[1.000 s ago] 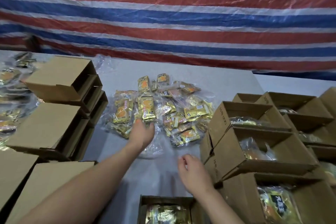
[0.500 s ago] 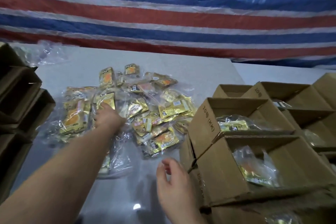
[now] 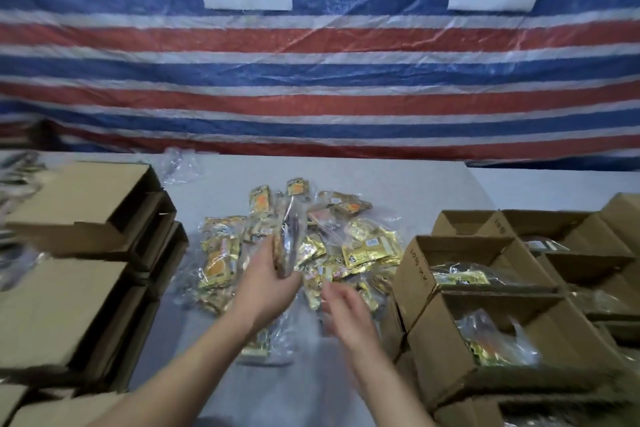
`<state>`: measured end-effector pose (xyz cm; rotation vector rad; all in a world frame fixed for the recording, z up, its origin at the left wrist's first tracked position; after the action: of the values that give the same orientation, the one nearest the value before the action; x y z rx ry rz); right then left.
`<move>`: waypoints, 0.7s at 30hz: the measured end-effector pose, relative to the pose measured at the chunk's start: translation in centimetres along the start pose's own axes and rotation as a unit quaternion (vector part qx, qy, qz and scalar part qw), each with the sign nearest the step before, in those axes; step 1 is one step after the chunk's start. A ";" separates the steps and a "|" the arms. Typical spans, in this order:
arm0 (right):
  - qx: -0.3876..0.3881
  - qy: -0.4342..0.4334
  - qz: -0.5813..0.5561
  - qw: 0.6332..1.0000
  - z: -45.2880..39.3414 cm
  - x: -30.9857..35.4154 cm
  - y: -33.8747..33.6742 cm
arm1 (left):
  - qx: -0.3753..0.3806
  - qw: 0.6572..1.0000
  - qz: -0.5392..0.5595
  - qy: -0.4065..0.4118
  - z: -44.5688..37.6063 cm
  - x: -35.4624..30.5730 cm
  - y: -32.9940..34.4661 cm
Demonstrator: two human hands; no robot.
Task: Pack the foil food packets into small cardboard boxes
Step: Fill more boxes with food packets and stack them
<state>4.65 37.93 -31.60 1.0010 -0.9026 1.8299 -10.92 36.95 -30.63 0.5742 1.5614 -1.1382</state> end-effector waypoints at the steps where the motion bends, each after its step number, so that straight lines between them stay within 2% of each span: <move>1: 0.013 0.003 -0.044 0.999 0.2 1.2 0.2 | 0.015 1.000 0.003 0.026 1.9 -1.5 -0.1; 6: 0.115 -0.017 -0.197 0.974 2.5 5.1 -0.9 | 0.073 0.988 -0.004 0.136 8.5 -7.1 0.1; 10: 0.102 -0.040 -0.201 0.973 4.8 5.4 -2.4 | 0.089 0.985 -0.029 0.147 11.4 -9.1 0.9; 13: 0.079 -0.030 -0.212 0.974 5.9 4.1 -3.7 | 0.118 0.980 -0.107 0.122 13.2 -9.2 1.3; 16: 0.077 -0.018 -0.232 0.970 7.2 2.9 -5.1 | 0.113 0.988 -0.042 0.097 15.1 -7.6 0.1; 19: 0.093 -0.028 -0.220 0.971 8.6 1.3 -6.4 | 0.070 0.997 0.044 0.001 16.1 -3.1 -1.7; 21: 0.105 -0.027 -0.171 0.979 9.5 -0.4 -6.8 | 0.069 0.994 0.026 -0.076 16.6 1.4 -2.1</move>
<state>13.61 32.22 -26.65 1.2584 -0.5341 1.6314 -5.36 21.11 -30.76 0.6010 1.3383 -1.2282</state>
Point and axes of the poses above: each hand's wrist, its own z-axis away from the middle knuckle, its own y-axis out of the palm, x = y × z, the point moved 2 cm from there along -z, towards the middle knuckle, and after that the axes turned 11 degrees about z, right-handed, at the moved point
